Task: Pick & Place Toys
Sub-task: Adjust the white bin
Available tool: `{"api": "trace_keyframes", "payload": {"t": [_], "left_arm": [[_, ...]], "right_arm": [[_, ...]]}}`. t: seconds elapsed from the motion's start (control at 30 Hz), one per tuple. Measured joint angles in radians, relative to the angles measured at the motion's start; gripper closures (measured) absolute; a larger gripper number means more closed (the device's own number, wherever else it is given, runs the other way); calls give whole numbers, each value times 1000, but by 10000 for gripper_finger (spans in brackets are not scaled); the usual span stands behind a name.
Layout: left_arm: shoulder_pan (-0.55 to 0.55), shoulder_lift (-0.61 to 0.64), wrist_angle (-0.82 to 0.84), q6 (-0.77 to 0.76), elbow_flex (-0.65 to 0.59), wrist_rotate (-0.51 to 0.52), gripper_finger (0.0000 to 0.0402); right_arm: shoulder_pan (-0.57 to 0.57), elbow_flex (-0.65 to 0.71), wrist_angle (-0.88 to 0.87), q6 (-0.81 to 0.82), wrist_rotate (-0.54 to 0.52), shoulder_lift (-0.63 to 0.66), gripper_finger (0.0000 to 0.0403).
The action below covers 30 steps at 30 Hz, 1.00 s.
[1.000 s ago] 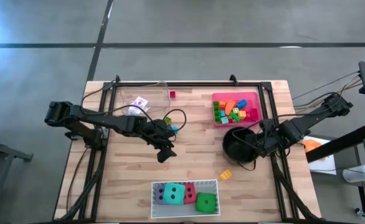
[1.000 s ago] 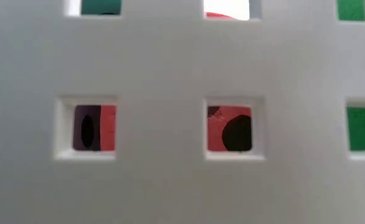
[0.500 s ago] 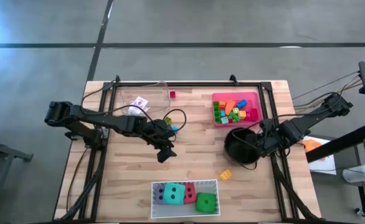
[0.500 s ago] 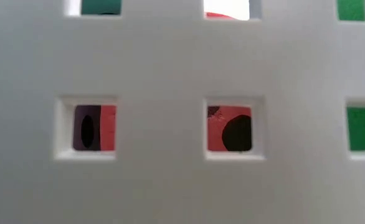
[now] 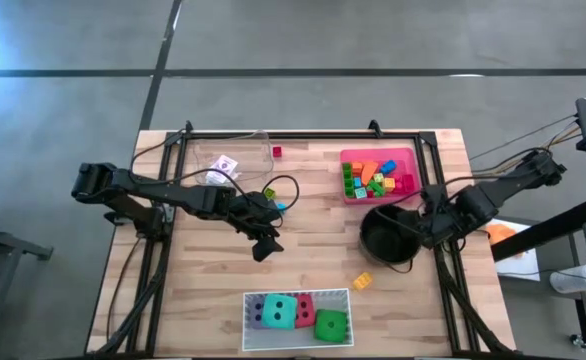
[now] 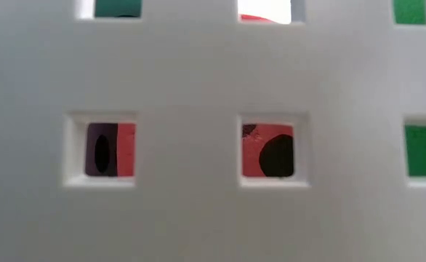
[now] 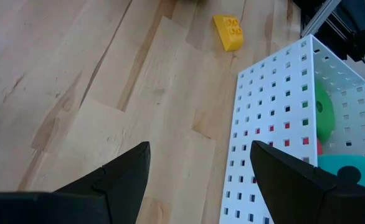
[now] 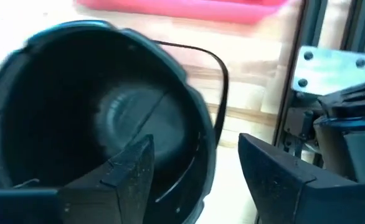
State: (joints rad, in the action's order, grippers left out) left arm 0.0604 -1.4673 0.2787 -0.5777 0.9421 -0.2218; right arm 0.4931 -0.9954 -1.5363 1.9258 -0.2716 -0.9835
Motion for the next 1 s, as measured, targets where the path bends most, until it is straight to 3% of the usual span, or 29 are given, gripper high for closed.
{"api": "trace_keyframes", "payload": {"t": [0.3,0.67,1.0], "left_arm": [[0,0,0,1,0,-1,124],[0,0,0,56,0,-29,124],[0,0,-34,56,0,-46,124]], "right_arm": [[133,-220,-5,-153,-59,-190,172],[472,-517,-35,128,-208,-463,172],[535,-679,-34,104,-212,-706,172]]}}
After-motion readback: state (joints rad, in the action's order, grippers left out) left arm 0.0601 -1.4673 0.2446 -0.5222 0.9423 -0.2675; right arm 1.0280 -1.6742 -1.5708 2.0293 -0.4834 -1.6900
